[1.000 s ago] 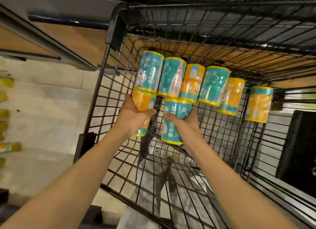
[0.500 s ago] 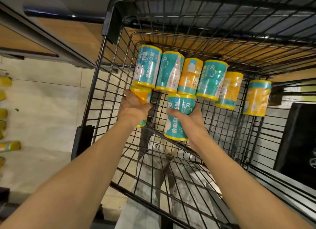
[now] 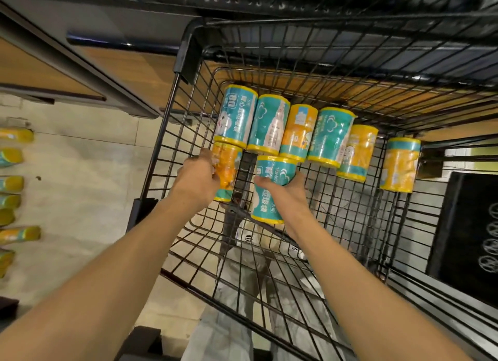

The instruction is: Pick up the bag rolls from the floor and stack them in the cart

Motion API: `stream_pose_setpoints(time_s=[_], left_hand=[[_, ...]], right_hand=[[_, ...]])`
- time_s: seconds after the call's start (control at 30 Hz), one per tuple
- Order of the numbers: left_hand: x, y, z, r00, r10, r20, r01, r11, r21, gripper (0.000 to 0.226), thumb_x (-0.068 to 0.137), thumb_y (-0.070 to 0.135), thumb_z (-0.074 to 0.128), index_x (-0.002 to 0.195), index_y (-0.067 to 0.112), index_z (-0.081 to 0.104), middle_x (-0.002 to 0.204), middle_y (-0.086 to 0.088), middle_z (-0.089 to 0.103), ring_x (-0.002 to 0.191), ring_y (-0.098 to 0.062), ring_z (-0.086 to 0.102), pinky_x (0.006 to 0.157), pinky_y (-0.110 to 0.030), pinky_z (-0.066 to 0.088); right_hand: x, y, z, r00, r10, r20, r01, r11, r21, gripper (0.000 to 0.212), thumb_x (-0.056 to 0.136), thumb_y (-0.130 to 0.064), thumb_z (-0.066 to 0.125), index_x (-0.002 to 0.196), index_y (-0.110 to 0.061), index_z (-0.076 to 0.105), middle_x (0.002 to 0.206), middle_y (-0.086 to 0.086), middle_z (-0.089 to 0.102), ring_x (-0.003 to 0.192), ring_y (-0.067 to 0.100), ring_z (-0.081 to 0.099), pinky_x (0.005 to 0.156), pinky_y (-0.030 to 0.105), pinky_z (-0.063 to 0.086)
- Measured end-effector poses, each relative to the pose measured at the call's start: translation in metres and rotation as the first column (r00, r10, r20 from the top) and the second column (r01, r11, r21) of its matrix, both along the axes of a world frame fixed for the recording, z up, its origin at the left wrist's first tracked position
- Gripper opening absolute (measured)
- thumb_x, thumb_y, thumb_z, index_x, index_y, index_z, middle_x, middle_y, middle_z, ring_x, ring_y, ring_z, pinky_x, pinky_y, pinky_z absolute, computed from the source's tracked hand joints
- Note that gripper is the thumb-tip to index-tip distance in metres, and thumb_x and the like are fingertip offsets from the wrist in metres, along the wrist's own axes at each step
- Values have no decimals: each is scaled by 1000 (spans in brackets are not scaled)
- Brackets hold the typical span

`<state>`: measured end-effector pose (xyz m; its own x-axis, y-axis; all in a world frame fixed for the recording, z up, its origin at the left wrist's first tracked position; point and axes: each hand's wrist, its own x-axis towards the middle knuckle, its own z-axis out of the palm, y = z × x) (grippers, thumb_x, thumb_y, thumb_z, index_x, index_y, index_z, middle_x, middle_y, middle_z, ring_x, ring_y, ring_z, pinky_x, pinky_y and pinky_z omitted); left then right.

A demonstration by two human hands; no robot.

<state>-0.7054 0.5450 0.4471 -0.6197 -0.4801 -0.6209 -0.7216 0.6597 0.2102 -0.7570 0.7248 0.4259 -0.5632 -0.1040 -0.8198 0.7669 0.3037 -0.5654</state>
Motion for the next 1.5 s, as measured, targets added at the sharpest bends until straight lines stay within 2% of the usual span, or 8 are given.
stream_pose_setpoints(time_s=[0.13, 0.33, 0.57, 0.73, 0.83, 0.97, 1.2, 1.5], left_hand=[[7, -10, 11, 964, -256, -77, 261, 963, 72, 36, 95, 14, 54, 131, 18, 50, 115, -13, 63, 97, -33, 64, 86, -47, 57], [4, -8, 25, 844, -535, 33, 535, 845, 7, 62, 94, 0, 50, 152, 13, 32, 147, -11, 46, 133, -29, 47, 108, -42, 44], [-3, -7, 64, 717, -688, 111, 697, 706, -123, 58, 91, 5, 59, 144, 14, 38, 143, -7, 47, 134, -26, 43, 111, -40, 41], [5, 1, 134, 764, -636, 111, 644, 741, -189, 64, 95, 8, 53, 153, 13, 28, 152, -7, 38, 141, -27, 35, 113, -36, 32], [17, 5, 178, 804, -594, 30, 583, 775, -243, 64, 94, 13, 52, 154, 15, 28, 156, -6, 37, 143, -26, 34, 117, -38, 30], [49, 16, 241, 871, -483, -84, 431, 836, -340, 63, 93, 22, 53, 153, 19, 32, 158, -3, 37, 147, -23, 32, 120, -38, 28], [132, -5, 342, 924, -248, -290, 96, 887, -452, 63, 102, 24, 45, 160, 21, 19, 166, -1, 23, 153, -21, 19, 124, -42, 19], [304, -98, 407, 889, 54, -454, -308, 805, -507, 67, 102, 41, 45, 160, 21, 18, 163, -4, 29, 150, -24, 28, 121, -39, 27]], right_hand=[[2, -17, -13, 1000, -14, -7, 14, 1000, 20, 65, 75, -26, 89, 117, -23, 39, 110, -3, 63, 93, 12, 66, 82, 36, 57], [-2, -38, -24, 993, 113, -20, -106, 972, 209, 66, 75, -30, 84, 121, -19, 38, 127, 14, 56, 109, 34, 61, 96, 49, 54], [-12, -23, 34, 877, 460, -135, -413, 868, 276, 49, 96, -13, 62, 143, -11, 46, 122, 7, 56, 99, 22, 58, 70, 20, 38], [-19, 4, 123, 557, 797, -232, -678, 598, 427, 62, 98, -20, 60, 154, -19, 33, 158, 10, 37, 137, 32, 46, 108, 40, 42], [-21, 21, 182, 269, 933, -240, -718, 361, 595, 67, 97, -29, 60, 156, -19, 32, 158, 9, 37, 141, 31, 40, 111, 41, 38], [-14, 32, 254, 23, 970, -244, -660, 198, 725, 70, 96, -37, 58, 158, -22, 29, 159, 5, 36, 144, 28, 35, 112, 42, 37], [15, -9, 358, -289, 885, -366, -543, 163, 824, 69, 94, -44, 57, 155, -26, 33, 161, 5, 34, 148, 27, 31, 119, 40, 30], [116, -173, 445, -637, 662, -394, -454, 92, 886, 72, 96, -56, 53, 158, -28, 29, 165, 4, 29, 151, 26, 28, 121, 44, 28]])
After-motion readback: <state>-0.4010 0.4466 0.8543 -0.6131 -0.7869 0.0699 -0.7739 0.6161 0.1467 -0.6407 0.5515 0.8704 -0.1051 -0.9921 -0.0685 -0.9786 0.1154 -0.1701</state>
